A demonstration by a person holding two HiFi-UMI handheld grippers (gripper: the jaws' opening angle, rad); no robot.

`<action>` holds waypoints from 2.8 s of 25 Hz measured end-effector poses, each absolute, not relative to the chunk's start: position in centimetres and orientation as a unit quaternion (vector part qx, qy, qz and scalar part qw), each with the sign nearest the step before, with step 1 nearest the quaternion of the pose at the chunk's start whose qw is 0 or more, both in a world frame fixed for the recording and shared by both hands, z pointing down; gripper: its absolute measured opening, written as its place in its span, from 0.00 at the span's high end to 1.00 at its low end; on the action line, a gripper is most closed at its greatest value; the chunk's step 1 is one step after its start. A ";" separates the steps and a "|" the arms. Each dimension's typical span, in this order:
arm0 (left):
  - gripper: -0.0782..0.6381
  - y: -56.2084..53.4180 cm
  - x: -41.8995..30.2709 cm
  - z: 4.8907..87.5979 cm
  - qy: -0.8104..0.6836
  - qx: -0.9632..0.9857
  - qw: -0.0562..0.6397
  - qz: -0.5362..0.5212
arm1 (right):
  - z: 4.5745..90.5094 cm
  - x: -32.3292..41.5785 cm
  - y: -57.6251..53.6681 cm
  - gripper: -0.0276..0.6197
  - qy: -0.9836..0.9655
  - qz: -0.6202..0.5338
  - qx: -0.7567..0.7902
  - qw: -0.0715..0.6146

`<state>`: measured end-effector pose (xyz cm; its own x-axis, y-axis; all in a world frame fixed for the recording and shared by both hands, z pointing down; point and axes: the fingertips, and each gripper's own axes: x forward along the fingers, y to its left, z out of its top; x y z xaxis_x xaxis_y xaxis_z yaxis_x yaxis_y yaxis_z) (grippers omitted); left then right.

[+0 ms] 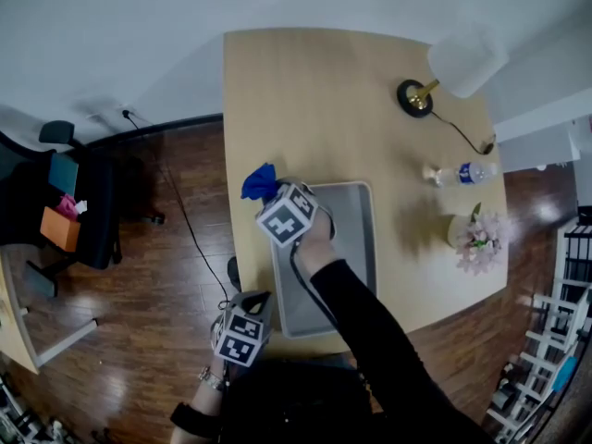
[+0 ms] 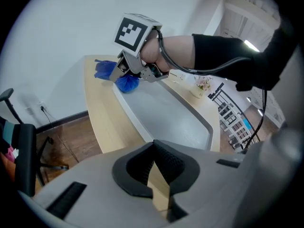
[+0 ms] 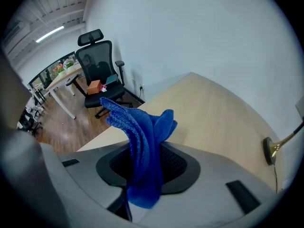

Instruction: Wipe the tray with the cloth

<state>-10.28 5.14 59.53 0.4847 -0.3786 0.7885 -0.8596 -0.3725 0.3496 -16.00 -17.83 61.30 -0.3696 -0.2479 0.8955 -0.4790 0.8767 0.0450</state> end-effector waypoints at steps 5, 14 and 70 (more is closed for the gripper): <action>0.89 5.0 -10.8 58.4 -0.403 0.774 0.375 0.312 | 60.4 -13.7 -19.2 0.74 -0.814 0.116 0.247 0.513; 0.89 4.9 -10.9 58.4 -0.403 0.772 0.369 0.326 | 61.1 -6.5 -21.9 0.74 -0.790 0.148 0.298 0.515; 0.89 9.9 -4.7 56.5 -0.374 0.787 0.330 0.364 | 61.8 12.0 -12.9 0.75 -0.774 0.198 0.301 0.520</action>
<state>-4.72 9.87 56.48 0.4562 -0.3475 0.8192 -0.8282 -0.5025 0.2481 11.95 -12.89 61.83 -0.2773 -0.2599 0.9249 -0.6725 0.7401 0.0063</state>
